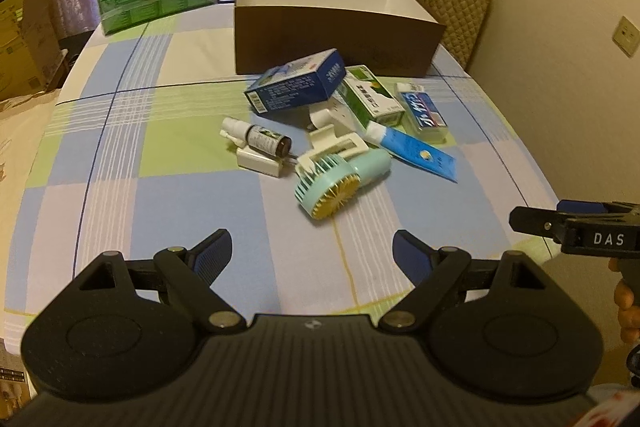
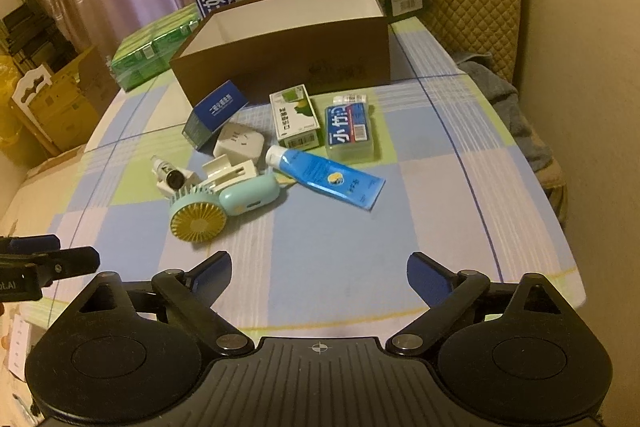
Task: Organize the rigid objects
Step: 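Grasp the brown spray bottle with the left tool while the right tool grasps the floss-pick case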
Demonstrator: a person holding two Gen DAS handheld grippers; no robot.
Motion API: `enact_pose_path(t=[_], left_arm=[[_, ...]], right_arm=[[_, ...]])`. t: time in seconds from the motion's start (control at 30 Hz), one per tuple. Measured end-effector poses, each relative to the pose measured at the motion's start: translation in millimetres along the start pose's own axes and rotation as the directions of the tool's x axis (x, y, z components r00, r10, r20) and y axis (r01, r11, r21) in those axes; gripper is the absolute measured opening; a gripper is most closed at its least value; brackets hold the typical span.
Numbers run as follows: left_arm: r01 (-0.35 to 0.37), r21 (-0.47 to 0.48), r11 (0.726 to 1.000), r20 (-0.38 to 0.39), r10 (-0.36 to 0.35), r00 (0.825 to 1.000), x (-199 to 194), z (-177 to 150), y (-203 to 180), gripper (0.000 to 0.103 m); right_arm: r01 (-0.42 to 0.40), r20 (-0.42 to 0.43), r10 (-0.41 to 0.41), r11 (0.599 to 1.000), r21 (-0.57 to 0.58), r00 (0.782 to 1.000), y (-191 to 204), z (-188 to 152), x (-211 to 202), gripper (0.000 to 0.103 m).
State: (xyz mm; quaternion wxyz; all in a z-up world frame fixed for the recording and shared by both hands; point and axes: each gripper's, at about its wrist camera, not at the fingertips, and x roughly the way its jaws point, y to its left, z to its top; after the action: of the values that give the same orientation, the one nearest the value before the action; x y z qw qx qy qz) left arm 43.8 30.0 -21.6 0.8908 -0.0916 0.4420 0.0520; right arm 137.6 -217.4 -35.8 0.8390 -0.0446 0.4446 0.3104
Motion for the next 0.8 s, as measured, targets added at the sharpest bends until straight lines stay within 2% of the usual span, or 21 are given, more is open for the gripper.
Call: enact_pose_path(t=[0.17, 0.5, 0.8], left_arm=[[-0.038, -0.048, 0.998, 0.007, 0.038, 0.999, 14, 16, 3, 0.084], [-0.128, -0.148, 0.981, 0.004, 0.130, 0.992, 51, 45, 7, 0.084], [-0.213, -0.246, 0.945, -0.023, 0.214, 0.977, 79, 57, 16, 0.083]], right_arm=[[-0.036, 0.001, 0.036, 0.999, -0.016, 0.999, -14, 23, 17, 0.088], [-0.060, -0.018, 0.059, 0.994, -0.087, 0.998, -39, 72, 67, 0.082], [-0.073, -0.078, 0.062, 0.986, -0.147, 0.995, -49, 104, 126, 0.073]])
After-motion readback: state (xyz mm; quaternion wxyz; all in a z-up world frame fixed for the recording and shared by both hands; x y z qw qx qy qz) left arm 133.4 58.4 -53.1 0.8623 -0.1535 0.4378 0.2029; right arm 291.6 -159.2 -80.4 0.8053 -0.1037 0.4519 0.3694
